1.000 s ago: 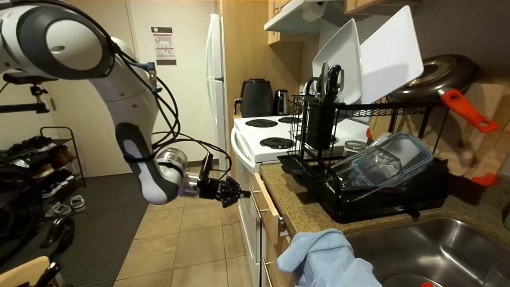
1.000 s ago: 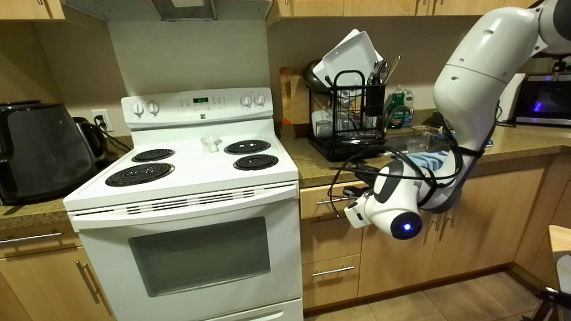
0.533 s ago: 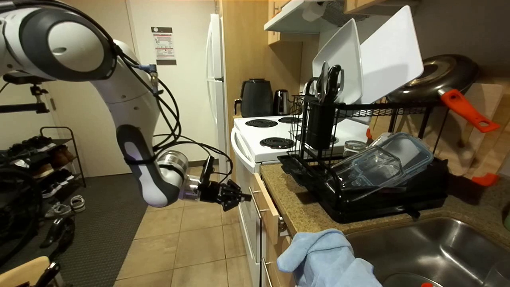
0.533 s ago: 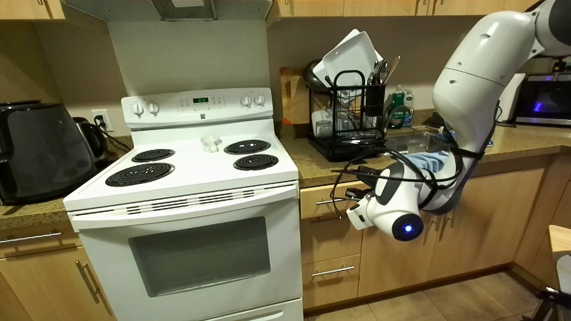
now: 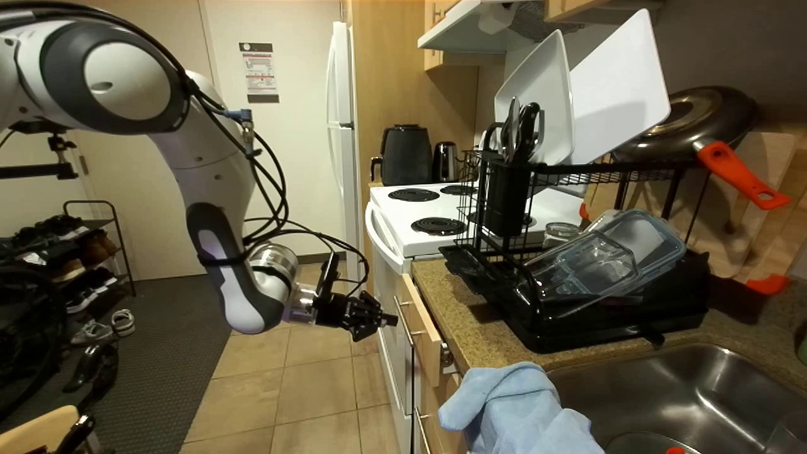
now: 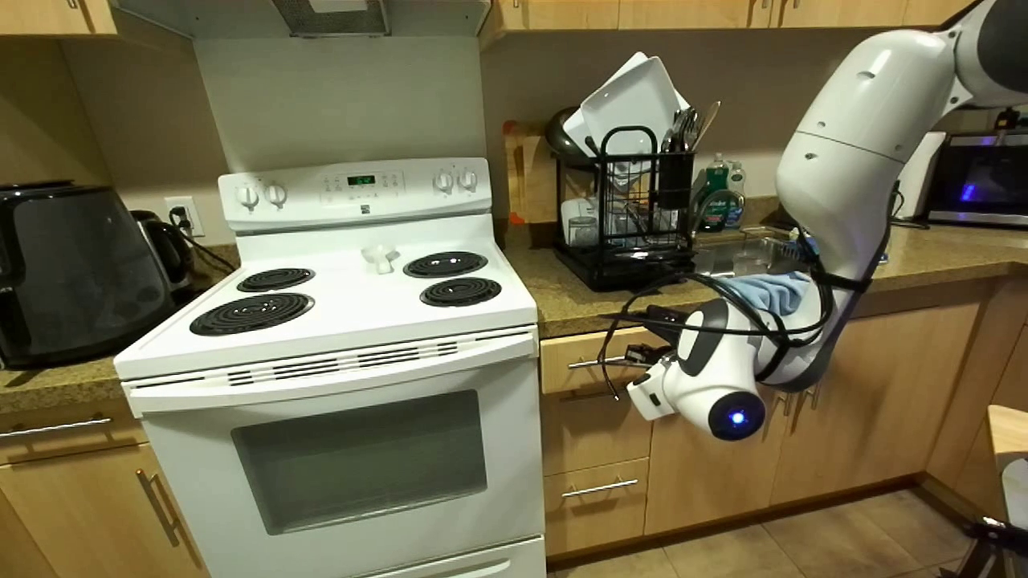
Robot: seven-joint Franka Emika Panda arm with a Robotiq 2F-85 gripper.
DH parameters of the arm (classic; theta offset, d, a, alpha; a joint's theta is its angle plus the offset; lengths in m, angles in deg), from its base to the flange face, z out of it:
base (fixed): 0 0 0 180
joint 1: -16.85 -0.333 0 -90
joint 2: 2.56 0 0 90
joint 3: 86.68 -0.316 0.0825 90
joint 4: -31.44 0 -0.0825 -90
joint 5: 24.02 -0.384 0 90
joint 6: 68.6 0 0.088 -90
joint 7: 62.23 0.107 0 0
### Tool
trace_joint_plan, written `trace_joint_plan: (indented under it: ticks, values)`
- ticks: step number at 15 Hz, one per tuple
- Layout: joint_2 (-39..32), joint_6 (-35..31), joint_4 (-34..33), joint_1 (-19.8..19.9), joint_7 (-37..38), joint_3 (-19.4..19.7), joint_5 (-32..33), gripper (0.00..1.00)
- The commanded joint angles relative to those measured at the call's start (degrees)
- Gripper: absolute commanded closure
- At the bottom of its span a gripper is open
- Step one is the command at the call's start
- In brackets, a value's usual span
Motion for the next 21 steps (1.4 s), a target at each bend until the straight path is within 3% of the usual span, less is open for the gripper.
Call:
trace_joint_plan:
  ticks: [1,6,14,21]
  values:
    - [-0.7,-0.1,0.0,0.2,1.4,0.3,-0.7,1.0]
    - [-3.5,0.0,-0.7,0.7,2.2,1.0,0.0,1.0]
    - [-6.9,7.7,-0.6,-0.1,5.0,4.7,7.2,1.0]
    - [-10.5,11.6,-1.8,1.0,5.1,5.5,10.8,1.0]
